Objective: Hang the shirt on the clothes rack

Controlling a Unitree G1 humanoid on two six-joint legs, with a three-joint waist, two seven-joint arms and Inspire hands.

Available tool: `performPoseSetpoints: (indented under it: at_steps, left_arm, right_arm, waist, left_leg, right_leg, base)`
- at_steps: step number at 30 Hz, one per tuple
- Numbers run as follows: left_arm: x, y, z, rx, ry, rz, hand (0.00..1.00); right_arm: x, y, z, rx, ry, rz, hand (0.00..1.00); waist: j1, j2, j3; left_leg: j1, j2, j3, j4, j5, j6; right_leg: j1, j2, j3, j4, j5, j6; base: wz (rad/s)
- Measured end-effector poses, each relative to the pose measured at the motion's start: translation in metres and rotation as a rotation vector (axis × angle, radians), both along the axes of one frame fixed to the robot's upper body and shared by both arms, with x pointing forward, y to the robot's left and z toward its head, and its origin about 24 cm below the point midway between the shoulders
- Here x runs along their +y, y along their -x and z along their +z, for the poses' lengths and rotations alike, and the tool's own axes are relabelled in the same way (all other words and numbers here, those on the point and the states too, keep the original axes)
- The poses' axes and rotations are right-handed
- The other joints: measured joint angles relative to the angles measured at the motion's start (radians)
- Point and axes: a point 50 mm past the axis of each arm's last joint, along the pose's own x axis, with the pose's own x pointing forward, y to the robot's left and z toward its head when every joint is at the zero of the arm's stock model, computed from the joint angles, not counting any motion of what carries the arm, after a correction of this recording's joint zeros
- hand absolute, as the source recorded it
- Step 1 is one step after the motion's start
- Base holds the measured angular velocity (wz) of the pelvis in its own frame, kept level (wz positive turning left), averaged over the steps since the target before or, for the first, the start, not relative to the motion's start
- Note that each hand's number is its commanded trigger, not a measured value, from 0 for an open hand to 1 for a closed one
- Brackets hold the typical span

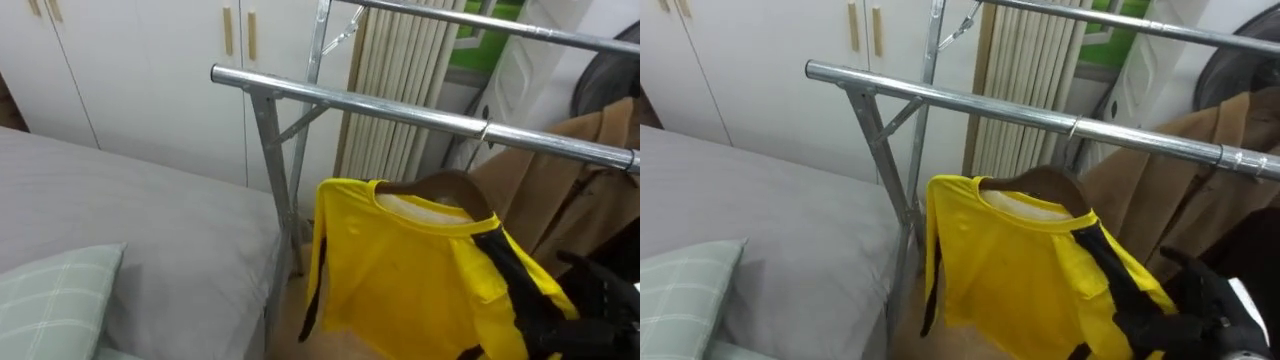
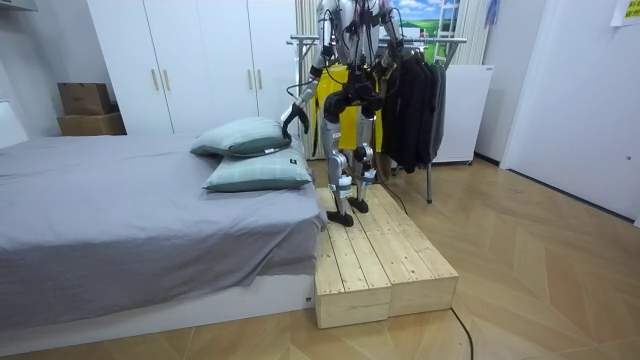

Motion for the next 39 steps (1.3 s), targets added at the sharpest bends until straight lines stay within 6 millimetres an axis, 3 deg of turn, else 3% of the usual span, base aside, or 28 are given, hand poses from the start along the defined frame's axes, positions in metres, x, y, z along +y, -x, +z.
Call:
performPoseSetpoints:
  at_steps: [3,13,19,30,39]
  left_arm:
    - [0.0,0.0,0.0,-0.002,0.002,0.0,0.0]
    - [-0.008,0.002,-0.003,-0.001,0.018,0.003,0.0]
    - [-0.01,0.001,-0.004,-0.006,0.023,0.001,0.0]
    - [-0.019,-0.004,-0.005,-0.037,0.026,-0.049,0.0]
    - [-0.035,-0.005,-0.009,-0.077,0.04,-0.064,0.0]
  right_arm:
    - [0.003,0.012,-0.007,0.022,-0.012,-0.009,0.0]
    - [0.017,0.039,-0.031,0.099,-0.08,-0.038,0.0]
    - [0.026,0.051,-0.042,0.148,-0.093,-0.02,0.0]
    - [0.088,0.054,-0.085,0.3,-0.277,0.19,0.0]
    - [0.1,0.085,-0.125,0.481,-0.38,0.121,0.0]
  waist:
    - [-0.006,0.01,0.0038]
    - [-0.007,0.037,0.0021]
    - [-0.015,0.043,0.0031]
    - [-0.02,0.056,0.0053]
    - [-0.003,0.071,0.005]
  left_leg:
    - [-0.003,-0.002,0.001,0.0,-0.001,0.001]
    - [0.002,-0.001,0.02,-0.003,-0.003,-0.002]
    - [0.005,-0.002,0.021,-0.002,-0.003,-0.002]
    - [0.004,0.001,0.017,-0.002,-0.004,-0.003]
    - [0.004,-0.002,0.004,-0.007,-0.004,-0.002]
  right_leg:
    - [-0.003,0.003,0.001,-0.001,-0.002,0.001]
    - [-0.008,0.005,0.027,0.001,-0.002,0.001]
    - [-0.007,0.012,0.033,0.001,-0.002,0.001]
    - [-0.008,0.016,0.029,0.001,0.0,-0.002]
    - [0.002,0.014,0.026,-0.015,0.001,-0.001]
  base:
    - [0.0]
    - [-0.06]
    - [-0.01]
    - [0.0]
    - [0.02]
